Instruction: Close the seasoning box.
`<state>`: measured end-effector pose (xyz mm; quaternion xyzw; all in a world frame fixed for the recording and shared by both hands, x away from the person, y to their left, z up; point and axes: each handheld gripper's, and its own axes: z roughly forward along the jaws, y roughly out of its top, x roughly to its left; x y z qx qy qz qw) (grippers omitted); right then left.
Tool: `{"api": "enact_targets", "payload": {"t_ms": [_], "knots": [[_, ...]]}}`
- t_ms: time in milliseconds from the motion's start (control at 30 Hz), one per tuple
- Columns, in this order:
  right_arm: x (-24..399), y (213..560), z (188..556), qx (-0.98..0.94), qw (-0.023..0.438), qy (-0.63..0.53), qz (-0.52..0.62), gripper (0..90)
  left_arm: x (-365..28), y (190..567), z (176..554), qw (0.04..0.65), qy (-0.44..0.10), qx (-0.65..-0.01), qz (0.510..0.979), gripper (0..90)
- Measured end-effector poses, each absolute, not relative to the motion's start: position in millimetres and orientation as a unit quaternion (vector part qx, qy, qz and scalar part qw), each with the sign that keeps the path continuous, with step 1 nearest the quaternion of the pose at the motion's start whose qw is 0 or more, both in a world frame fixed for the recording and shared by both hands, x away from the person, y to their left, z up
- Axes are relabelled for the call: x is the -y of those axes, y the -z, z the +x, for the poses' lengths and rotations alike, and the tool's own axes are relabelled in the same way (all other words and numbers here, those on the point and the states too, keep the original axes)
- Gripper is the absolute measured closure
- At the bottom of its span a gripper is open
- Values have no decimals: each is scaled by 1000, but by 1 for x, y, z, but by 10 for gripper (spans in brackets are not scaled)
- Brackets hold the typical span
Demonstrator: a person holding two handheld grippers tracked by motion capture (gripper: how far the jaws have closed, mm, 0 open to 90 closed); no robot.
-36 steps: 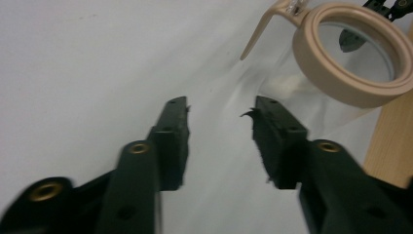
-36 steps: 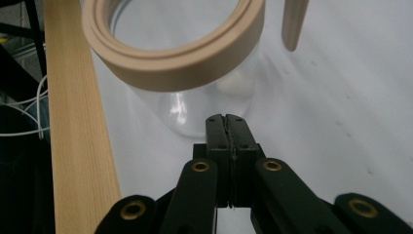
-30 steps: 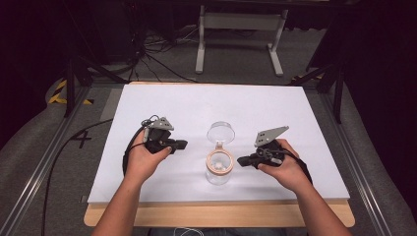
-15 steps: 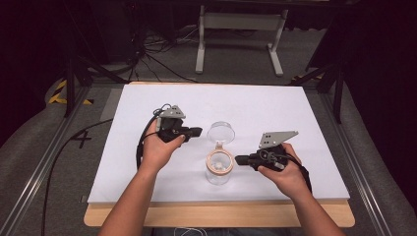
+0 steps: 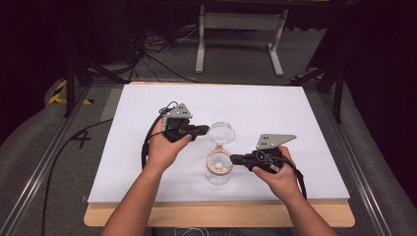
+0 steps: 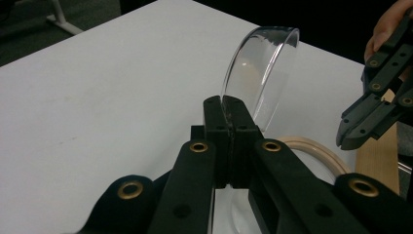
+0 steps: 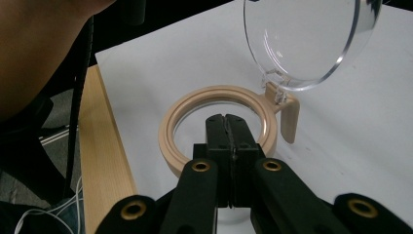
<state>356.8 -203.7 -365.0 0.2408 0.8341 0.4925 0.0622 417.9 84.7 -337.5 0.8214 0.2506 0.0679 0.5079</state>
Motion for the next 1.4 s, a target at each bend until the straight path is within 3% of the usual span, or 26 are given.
{"api": "enact_targets", "payload": {"t_ms": [367,633,1067,1400], "knots": [[200,363,362,-825,52,-506,247,900,-86,332,405,495,-63,-232,835,897],[200,361,363,-825,41,-507,245,900,-85,330,395,451,-73,-229,859,883],[199,361,359,-837,18,-491,239,900,-100,327,392,437,-77,-259,858,857],[199,361,355,-853,3,-466,235,900,-115,335,400,387,-68,-291,872,836]]}}
